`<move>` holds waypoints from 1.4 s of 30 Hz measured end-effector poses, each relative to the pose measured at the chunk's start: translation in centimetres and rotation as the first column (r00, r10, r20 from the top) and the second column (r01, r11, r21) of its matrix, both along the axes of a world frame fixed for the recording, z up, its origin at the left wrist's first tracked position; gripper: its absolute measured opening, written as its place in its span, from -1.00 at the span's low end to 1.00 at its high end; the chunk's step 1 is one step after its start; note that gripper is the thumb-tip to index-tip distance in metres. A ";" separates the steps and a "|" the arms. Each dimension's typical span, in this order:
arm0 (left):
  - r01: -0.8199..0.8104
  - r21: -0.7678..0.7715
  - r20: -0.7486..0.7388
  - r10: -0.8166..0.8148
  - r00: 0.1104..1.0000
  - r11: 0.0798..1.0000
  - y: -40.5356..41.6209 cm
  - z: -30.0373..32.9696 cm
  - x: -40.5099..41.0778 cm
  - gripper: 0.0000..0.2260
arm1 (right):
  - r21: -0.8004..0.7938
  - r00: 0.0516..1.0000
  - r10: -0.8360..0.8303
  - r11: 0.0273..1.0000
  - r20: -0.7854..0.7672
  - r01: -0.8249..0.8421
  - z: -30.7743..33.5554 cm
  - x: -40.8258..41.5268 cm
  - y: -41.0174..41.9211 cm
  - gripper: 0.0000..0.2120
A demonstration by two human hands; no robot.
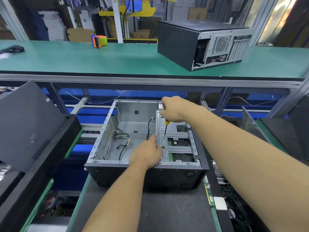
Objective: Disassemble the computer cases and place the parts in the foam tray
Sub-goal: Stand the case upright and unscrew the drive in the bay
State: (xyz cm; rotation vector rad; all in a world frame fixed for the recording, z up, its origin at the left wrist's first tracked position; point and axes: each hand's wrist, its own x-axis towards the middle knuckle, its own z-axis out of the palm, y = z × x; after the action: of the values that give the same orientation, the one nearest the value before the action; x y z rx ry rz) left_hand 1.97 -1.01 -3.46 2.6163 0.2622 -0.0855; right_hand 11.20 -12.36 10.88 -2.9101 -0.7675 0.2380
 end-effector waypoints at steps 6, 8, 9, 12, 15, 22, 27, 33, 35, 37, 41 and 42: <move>-0.006 -0.006 0.002 0.006 1.000 1.000 0.0 0.0 0.0 -0.73 | -0.071 0.994 -0.012 0.997 0.105 0.020 0.1 0.3 0.0 -0.73; -0.006 -0.004 0.001 0.006 1.000 1.000 0.0 0.0 0.0 -0.70 | -0.066 0.995 0.021 0.998 0.102 -0.014 0.1 0.3 -0.1 -0.84; -0.006 -0.003 0.003 0.006 1.000 1.000 0.0 0.0 0.0 -0.70 | -0.046 0.995 0.030 0.999 0.092 -0.026 0.1 0.3 -0.2 -0.90; -0.005 -0.006 0.008 0.005 1.000 1.000 0.0 0.0 0.0 -0.68 | 0.038 0.998 0.057 0.998 0.033 -0.058 0.2 0.0 -0.2 -0.88; -0.004 -0.007 0.006 0.004 1.000 1.000 0.0 0.0 0.0 -0.66 | 0.036 0.998 0.066 0.997 0.006 -0.066 0.1 -0.1 -0.2 -0.84; -0.003 -0.008 -0.003 0.003 1.000 1.000 -0.1 0.2 0.0 -0.60 | -0.064 0.995 0.001 0.998 0.096 0.005 0.0 0.4 -0.2 -0.68; -0.002 -0.009 -0.003 0.001 1.000 1.000 -0.1 0.2 0.0 -0.66 | -0.054 0.989 0.142 0.989 0.036 -0.140 0.6 0.2 -0.5 -0.93; -0.011 -0.004 -0.010 0.011 1.000 1.000 0.0 0.0 0.1 -0.60 | 0.047 0.994 0.098 0.994 -0.043 -0.096 0.5 -0.1 -0.4 -0.83; -0.014 -0.005 -0.014 0.014 1.000 1.000 0.0 0.0 0.1 -0.58 | 0.020 0.999 0.010 1.000 -0.033 -0.010 0.3 -0.3 -0.2 -0.85; -0.012 -0.002 -0.015 0.012 1.000 1.000 -0.1 0.1 0.0 -0.56 | -0.085 0.999 -0.031 0.996 0.033 0.034 0.3 -0.2 -0.1 -0.84; -0.005 -0.004 -0.013 0.005 1.000 1.000 -0.1 0.2 -0.1 -0.57 | -0.155 0.996 0.000 0.988 0.091 0.014 0.4 0.0 -0.1 -0.81; -0.004 -0.002 -0.011 0.004 1.000 1.000 -0.1 0.2 -0.1 -0.58 | -0.139 0.995 0.024 0.990 0.096 -0.011 0.4 0.0 -0.2 -0.84</move>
State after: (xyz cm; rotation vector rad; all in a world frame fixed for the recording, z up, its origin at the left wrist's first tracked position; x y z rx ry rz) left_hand 1.87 -1.15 -3.25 2.6142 0.2708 -0.0993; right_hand 11.24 -12.57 11.27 -3.0664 -0.8227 0.1582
